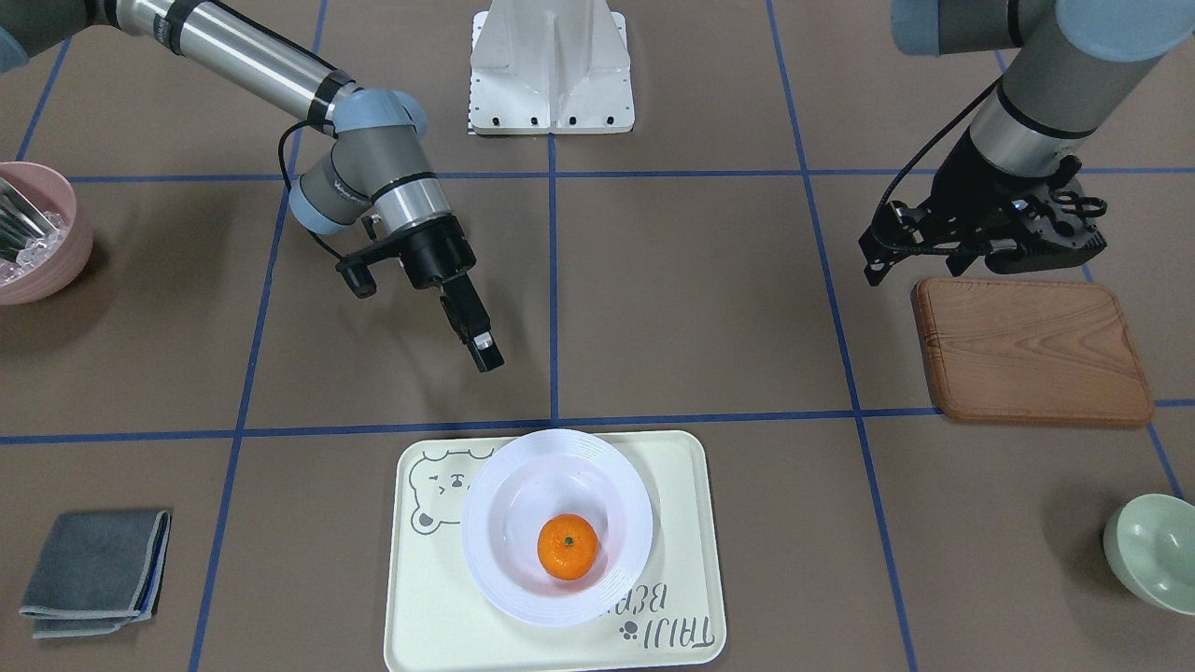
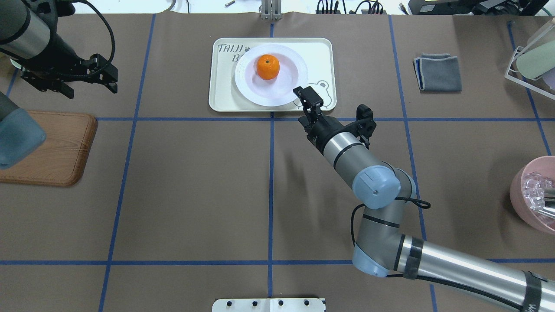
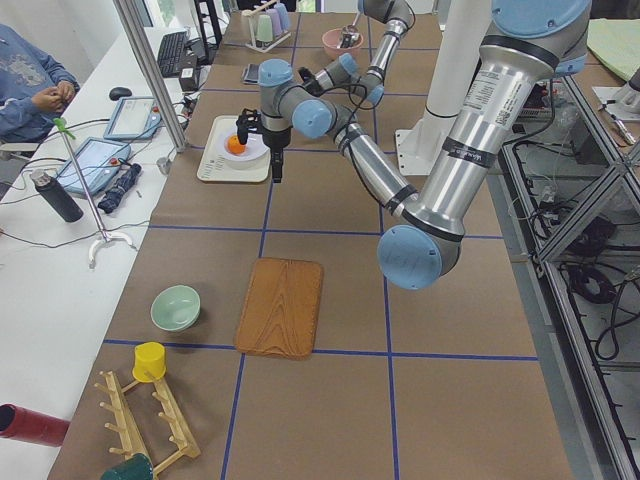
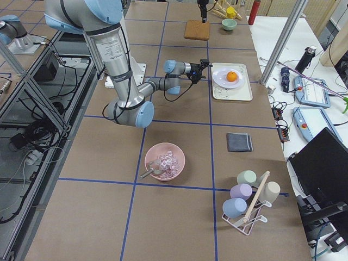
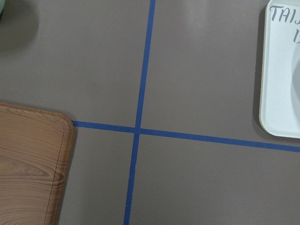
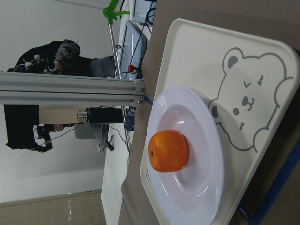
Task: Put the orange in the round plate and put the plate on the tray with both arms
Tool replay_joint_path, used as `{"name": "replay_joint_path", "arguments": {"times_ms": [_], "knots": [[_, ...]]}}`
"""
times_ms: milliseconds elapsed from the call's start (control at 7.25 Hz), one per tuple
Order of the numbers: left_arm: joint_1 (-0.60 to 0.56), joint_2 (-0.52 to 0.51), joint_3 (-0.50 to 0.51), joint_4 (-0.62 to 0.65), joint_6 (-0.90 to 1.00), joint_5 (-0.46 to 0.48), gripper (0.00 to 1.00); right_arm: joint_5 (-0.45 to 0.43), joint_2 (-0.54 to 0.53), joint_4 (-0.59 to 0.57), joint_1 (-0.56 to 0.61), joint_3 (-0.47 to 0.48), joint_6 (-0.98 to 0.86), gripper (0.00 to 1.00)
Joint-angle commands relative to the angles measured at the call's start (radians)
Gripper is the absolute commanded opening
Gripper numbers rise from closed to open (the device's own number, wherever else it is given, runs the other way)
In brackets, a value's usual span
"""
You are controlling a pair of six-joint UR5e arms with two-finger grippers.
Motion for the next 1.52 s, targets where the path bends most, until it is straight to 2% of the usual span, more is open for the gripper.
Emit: {"name": "replay_joint_path", "arguments": {"times_ms": [0, 138, 276, 414, 690, 828, 966, 1103, 1241, 1379], "knots": [[-0.035, 0.006, 0.004, 0.000, 0.079, 0.004, 0.98, 0.138, -0.121, 0.000, -0.002, 0.153, -0.237, 1.00], [-0.082, 0.015, 0.010, 0.012, 0.219, 0.001, 0.98, 0.277, -0.153, -0.006, 0.039, 0.160, -0.343, 1.00], [-0.116, 0.015, 0.016, 0.042, 0.319, 0.001, 0.98, 0.447, -0.155, -0.093, 0.135, 0.174, -0.434, 1.00], [-0.150, 0.017, 0.027, 0.059, 0.437, 0.001, 0.98, 0.610, -0.152, -0.232, 0.236, 0.215, -0.538, 1.00], [-0.194, 0.053, 0.038, 0.063, 0.582, -0.005, 0.98, 0.912, -0.157, -0.528, 0.434, 0.289, -0.881, 1.00], [-0.225, 0.084, 0.049, 0.056, 0.668, -0.029, 0.98, 1.023, -0.166, -0.618, 0.521, 0.293, -1.072, 1.00], [-0.268, 0.125, 0.058, 0.046, 0.757, -0.045, 0.98, 1.094, -0.225, -0.644, 0.591, 0.307, -1.193, 1.00], [-0.311, 0.144, 0.061, 0.046, 0.820, -0.046, 0.98, 1.215, -0.276, -0.669, 0.691, 0.300, -1.343, 1.00], [-0.398, 0.146, 0.116, 0.050, 0.867, -0.096, 0.98, 1.293, -0.331, -0.725, 0.784, 0.306, -1.533, 1.00], [-0.414, 0.162, 0.185, 0.028, 0.979, -0.144, 0.98, 1.312, -0.379, -0.756, 0.847, 0.306, -1.659, 1.00]]}}
